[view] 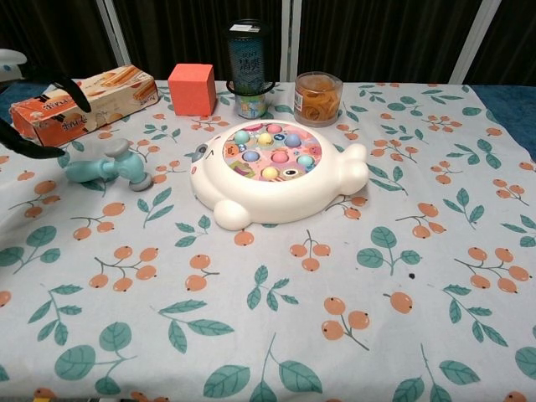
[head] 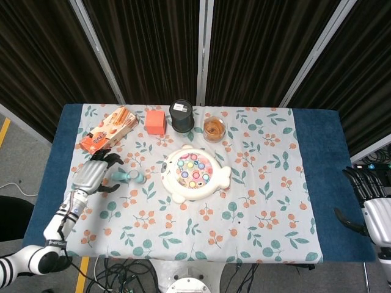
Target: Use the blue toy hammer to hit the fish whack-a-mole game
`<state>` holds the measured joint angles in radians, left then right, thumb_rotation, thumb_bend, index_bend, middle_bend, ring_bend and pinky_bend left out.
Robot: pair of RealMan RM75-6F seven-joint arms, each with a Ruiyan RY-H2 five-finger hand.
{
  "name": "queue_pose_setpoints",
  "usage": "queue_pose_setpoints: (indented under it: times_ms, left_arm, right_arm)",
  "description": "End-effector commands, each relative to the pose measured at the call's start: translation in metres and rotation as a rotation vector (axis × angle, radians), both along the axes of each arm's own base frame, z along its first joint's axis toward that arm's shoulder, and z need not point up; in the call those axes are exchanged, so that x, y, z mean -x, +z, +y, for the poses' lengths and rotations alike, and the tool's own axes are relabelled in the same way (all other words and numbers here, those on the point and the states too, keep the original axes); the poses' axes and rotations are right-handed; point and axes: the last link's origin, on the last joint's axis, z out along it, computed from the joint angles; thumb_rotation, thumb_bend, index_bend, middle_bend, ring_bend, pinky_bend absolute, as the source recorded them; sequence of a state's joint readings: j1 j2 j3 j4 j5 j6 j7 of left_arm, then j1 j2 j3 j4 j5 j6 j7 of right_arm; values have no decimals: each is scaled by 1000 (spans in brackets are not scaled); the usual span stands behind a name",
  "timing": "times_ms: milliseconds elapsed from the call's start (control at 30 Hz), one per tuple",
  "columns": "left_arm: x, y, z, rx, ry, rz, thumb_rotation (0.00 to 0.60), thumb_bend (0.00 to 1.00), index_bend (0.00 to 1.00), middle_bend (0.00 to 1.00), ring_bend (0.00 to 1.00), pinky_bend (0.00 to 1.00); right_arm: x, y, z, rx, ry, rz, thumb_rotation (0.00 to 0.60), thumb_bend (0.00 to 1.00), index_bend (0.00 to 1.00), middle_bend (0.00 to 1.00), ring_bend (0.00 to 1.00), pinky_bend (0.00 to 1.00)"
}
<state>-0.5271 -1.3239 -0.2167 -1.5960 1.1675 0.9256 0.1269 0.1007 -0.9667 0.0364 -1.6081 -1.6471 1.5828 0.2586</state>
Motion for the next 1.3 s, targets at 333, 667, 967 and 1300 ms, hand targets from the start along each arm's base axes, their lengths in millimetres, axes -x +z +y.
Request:
queue_pose_setpoints:
  times_ms: [333,667,967,1300]
  left_arm:
    - [-1,-42,7,51,45,43,600,267,291,259,134,66]
    - [-6,-58,13,33,24,103,600,297,314,337,194,107]
    - [-8,-62,13,16,17,147,600,339,349,336,196,107]
    - [-8,-68,13,11,21,168,600,350,376,299,165,106]
  right_arm:
    - [3,-5,-10,-28,-15,-8,600,212,0,71,0,0]
    - [6,-6,-14,-37,-25,-12,600,212,0,71,0,0]
    - [7,-7,-15,-39,-27,-19,600,212,0,72,0,0]
    - [9,-7,-16,-42,-32,-26,600,210,0,71,0,0]
